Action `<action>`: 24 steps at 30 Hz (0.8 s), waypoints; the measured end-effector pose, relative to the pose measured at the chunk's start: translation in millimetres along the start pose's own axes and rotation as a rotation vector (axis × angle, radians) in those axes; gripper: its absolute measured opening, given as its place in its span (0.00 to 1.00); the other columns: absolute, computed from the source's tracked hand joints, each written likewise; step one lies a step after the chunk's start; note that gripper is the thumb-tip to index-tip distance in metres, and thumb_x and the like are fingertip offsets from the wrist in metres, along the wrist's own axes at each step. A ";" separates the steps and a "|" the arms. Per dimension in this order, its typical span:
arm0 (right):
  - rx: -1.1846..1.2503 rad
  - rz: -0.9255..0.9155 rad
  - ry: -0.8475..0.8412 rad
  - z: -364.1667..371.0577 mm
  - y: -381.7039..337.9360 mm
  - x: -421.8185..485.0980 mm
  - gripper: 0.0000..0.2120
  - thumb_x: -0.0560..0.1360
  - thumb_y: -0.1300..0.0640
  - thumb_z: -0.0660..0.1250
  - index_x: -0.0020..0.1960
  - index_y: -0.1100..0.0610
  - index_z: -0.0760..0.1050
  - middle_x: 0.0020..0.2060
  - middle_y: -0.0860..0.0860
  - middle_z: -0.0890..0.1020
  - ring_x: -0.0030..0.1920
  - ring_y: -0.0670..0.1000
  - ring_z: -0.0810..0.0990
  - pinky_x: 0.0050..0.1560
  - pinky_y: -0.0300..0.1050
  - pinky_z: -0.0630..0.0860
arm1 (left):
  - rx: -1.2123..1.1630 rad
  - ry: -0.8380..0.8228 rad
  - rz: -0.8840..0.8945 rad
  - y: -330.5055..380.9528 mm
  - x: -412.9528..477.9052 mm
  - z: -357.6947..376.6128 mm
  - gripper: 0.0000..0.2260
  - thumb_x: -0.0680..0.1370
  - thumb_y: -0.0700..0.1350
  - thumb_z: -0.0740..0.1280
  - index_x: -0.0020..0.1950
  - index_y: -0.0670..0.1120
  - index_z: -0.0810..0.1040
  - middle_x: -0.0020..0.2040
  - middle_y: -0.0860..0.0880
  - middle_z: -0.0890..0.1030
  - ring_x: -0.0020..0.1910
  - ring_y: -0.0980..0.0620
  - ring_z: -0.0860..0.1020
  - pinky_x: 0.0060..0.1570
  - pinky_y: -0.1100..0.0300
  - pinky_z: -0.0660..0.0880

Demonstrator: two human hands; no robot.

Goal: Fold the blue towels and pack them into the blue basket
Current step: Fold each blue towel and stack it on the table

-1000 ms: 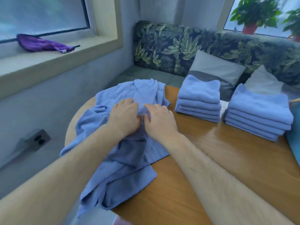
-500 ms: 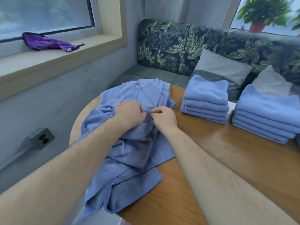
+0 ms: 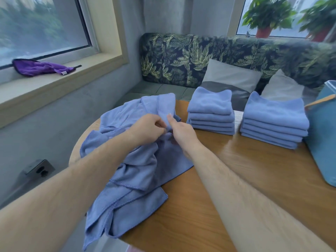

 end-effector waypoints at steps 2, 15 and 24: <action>0.072 -0.029 0.026 -8.7 0.0 -5.7 0.15 0.75 0.47 0.70 0.35 0.55 0.73 0.30 0.52 0.73 0.35 0.51 0.72 0.36 0.47 0.68 | -0.061 -0.066 0.094 10.2 -12.1 6.7 0.04 0.77 0.42 0.70 0.47 0.43 0.83 0.39 0.51 0.83 0.36 0.60 0.75 0.36 0.70 0.70; -0.173 -0.213 0.214 -121.8 0.0 -121.7 0.09 0.80 0.59 0.62 0.44 0.64 0.74 0.36 0.52 0.76 0.36 0.46 0.70 0.32 0.36 0.66 | 0.248 -0.225 0.228 87.2 -38.3 43.3 0.07 0.78 0.52 0.68 0.52 0.49 0.79 0.47 0.53 0.81 0.49 0.50 0.78 0.47 0.60 0.71; -0.443 0.093 0.365 -211.0 53.8 -182.8 0.07 0.78 0.58 0.58 0.51 0.53 0.75 0.46 0.48 0.80 0.44 0.48 0.77 0.37 0.41 0.69 | 0.553 -0.472 0.245 136.0 -62.8 110.0 0.18 0.74 0.52 0.72 0.62 0.48 0.78 0.55 0.47 0.83 0.49 0.46 0.82 0.50 0.49 0.81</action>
Point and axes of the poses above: each hand's wrist, its own x-axis towards the middle knuckle, its own z-axis out of the palm, y = z × x, the point moved 1 cm from there along x, towards the middle knuckle
